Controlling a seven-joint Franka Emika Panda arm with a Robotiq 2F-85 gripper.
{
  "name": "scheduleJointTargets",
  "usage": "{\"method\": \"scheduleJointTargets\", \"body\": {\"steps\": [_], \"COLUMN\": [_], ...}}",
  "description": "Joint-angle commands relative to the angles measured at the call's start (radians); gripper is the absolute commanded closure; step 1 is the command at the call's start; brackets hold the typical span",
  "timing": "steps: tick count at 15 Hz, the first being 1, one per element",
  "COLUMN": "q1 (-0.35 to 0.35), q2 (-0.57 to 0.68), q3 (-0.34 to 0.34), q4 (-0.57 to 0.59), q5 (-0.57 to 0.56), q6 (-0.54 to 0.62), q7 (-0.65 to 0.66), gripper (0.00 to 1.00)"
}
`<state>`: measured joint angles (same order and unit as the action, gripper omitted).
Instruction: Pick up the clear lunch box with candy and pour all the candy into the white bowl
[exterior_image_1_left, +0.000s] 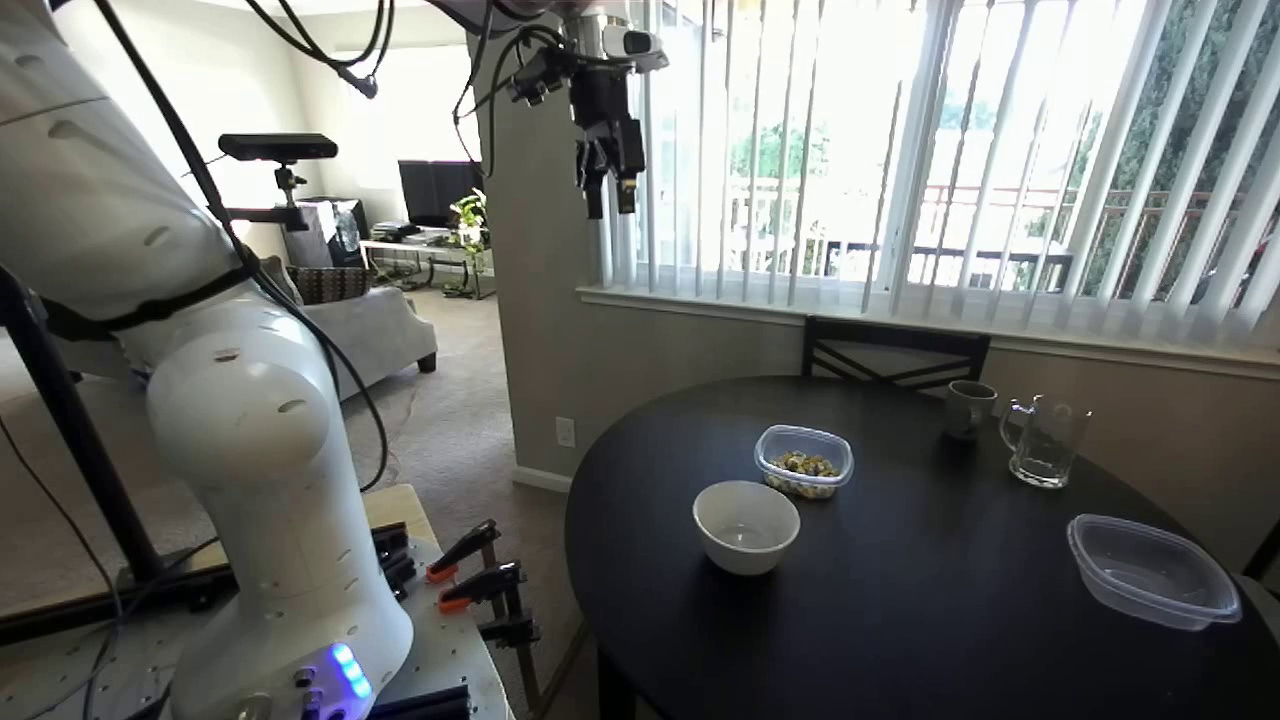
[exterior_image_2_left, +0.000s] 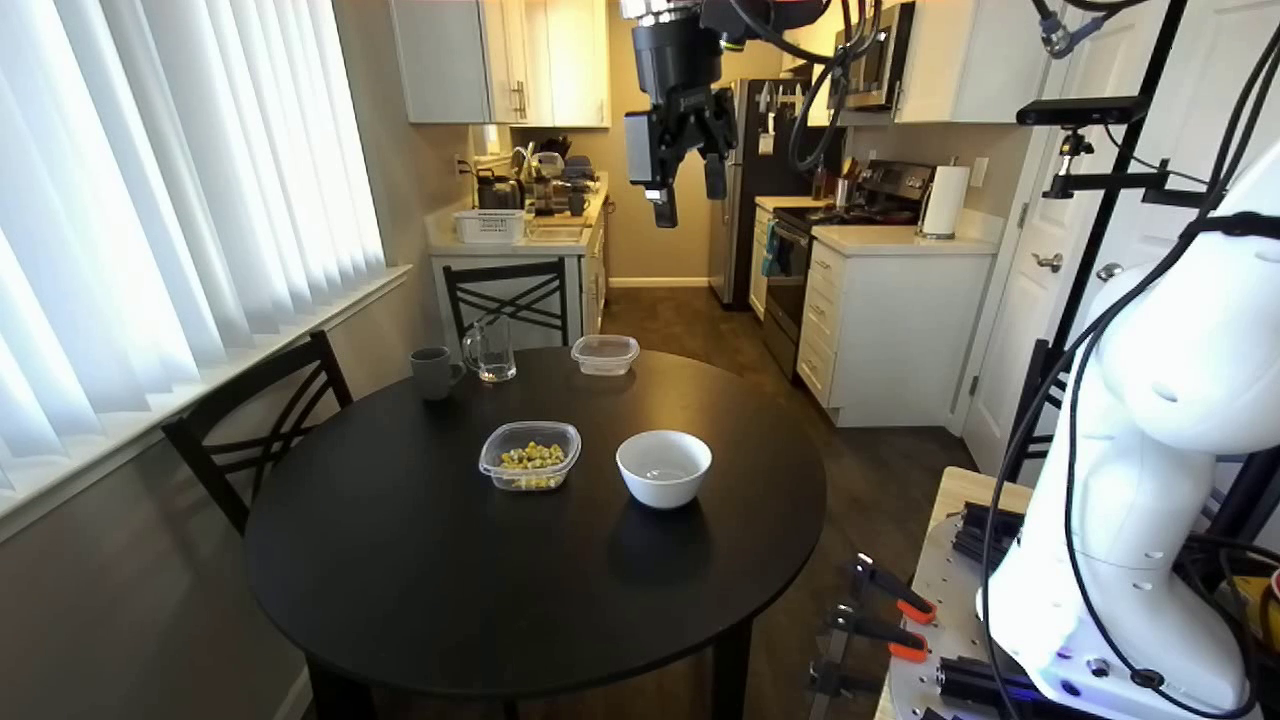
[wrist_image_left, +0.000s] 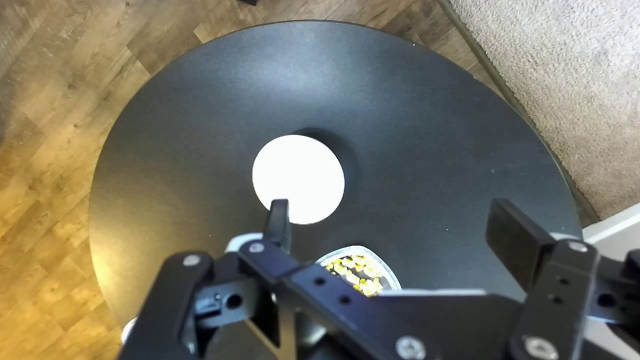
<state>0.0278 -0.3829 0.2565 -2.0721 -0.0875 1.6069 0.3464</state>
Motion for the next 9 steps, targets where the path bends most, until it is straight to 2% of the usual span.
{"method": "scheduleJointTargets", "body": {"steps": [1,4,6,7,9], "q1": [0.023,0.025,0.026,0.023,0.021], "q2": [0.004,0.006,0.050,0.089,0.193], "q3": [-0.018,-0.016,-0.009,-0.008,-0.002], "q4": [0.003,0.009,0.055,0.081,0.105], "q5": [-0.007,-0.005,-0.026,-0.026,-0.044], "q6": [-0.003,-0.006,0.000,0.021,0.144], "q7": [0.007,0.009,0.005,0.018,0.039], "gripper": [0.00,0.00,0.00,0.00,0.00]}}
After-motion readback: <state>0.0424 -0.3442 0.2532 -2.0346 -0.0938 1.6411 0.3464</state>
